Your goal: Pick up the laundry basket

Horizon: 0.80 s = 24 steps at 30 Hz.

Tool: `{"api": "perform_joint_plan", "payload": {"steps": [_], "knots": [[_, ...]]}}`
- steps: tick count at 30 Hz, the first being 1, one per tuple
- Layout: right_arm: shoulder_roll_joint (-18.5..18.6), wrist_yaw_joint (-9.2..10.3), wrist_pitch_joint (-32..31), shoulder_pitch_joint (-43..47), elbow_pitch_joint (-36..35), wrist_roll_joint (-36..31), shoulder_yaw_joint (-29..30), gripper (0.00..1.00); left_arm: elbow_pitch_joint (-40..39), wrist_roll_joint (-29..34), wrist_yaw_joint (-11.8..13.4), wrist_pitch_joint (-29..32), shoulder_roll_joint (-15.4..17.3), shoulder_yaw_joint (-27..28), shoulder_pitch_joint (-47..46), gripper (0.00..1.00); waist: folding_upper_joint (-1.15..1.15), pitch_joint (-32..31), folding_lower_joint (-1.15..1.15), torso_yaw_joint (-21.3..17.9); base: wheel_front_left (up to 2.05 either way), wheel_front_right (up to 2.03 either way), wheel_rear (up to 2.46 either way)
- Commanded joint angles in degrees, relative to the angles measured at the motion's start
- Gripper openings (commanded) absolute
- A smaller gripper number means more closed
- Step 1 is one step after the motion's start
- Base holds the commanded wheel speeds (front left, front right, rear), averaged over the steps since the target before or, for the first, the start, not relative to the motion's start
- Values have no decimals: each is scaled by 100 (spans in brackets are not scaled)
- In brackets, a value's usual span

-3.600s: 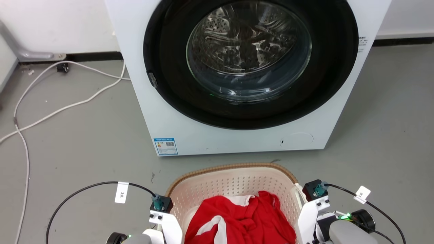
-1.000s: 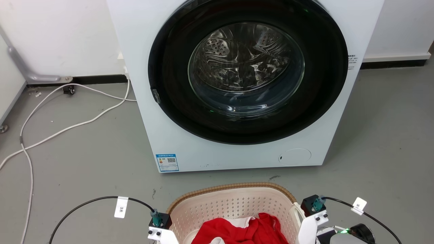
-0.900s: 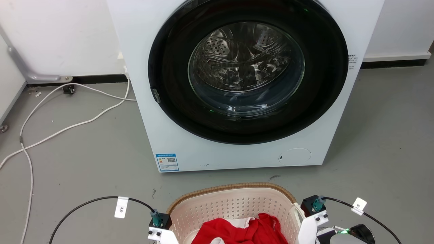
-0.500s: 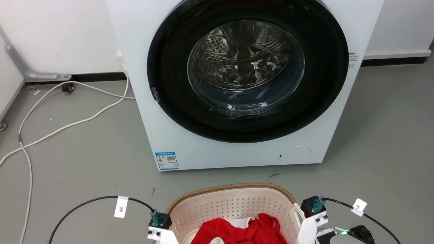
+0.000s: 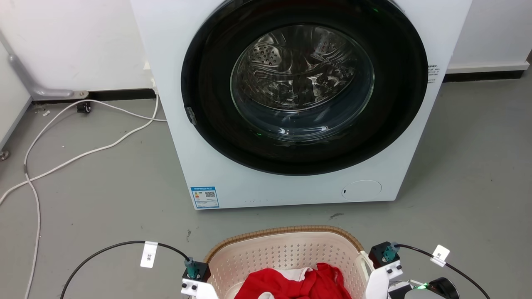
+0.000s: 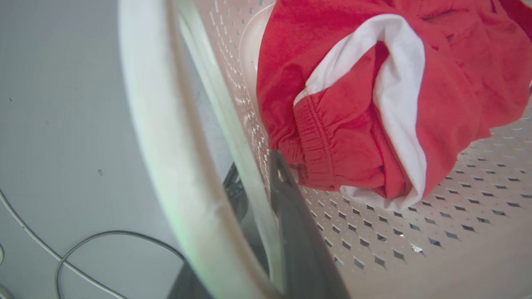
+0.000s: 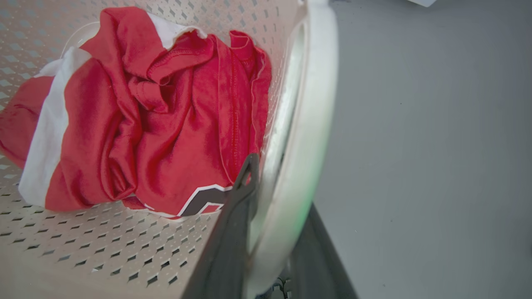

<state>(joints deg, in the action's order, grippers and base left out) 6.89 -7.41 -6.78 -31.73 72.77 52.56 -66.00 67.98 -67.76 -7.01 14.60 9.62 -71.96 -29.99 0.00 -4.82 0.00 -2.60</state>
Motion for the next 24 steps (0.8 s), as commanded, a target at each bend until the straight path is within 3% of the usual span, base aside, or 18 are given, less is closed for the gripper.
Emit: {"api": "perform_joint_plan", "payload": {"steps": [1,24], "knots": [[-11,-15,40,-82,8,16,-53,0,-27,19,-75,-47,-22,-37,-94,0,0,-4,0,3,0,0,0],[-11,-15,99,-98,36,254,-301,0,-7,-25,-73,-106,-1,-106,-91,0,0,-7,0,29,0,0,0]]}}
